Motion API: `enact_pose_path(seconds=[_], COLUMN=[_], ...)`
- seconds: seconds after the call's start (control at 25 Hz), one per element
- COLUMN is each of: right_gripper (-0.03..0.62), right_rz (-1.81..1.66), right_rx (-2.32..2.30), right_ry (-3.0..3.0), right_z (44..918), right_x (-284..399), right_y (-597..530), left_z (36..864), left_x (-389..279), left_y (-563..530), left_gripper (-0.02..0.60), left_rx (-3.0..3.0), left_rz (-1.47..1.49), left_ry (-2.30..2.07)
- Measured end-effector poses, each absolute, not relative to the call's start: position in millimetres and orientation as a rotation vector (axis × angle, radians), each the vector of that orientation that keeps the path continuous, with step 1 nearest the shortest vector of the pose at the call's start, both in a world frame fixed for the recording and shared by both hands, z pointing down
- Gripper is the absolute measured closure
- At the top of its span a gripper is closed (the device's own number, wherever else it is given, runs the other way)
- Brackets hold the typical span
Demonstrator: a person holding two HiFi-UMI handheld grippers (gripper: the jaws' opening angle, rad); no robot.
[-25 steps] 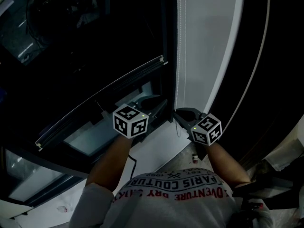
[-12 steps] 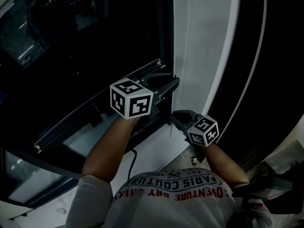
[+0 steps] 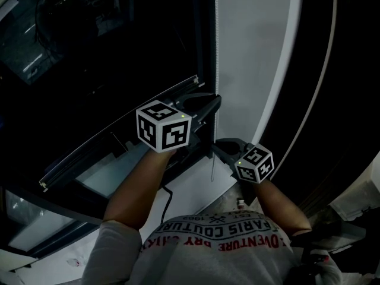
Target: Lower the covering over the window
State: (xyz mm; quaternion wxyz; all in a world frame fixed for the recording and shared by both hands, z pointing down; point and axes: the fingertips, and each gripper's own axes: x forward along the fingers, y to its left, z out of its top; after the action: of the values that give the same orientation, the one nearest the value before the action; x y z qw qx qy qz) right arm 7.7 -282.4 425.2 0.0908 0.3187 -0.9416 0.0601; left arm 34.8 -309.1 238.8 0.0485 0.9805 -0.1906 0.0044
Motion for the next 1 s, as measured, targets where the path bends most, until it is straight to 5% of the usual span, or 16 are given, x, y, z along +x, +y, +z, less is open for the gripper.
enact_pose_path(seconds=[1.0], right_gripper=[0.592], right_rz=[0.412], right_rx=[0.734], right_ry=[-2.667], right_z=[536], right_x=[44], right_y=[-265], left_z=[354], left_x=[64], left_y=[-311], left_gripper=[0.574], left_rx=[2.887], left_rz=[0.179], left_ry=[-0.738])
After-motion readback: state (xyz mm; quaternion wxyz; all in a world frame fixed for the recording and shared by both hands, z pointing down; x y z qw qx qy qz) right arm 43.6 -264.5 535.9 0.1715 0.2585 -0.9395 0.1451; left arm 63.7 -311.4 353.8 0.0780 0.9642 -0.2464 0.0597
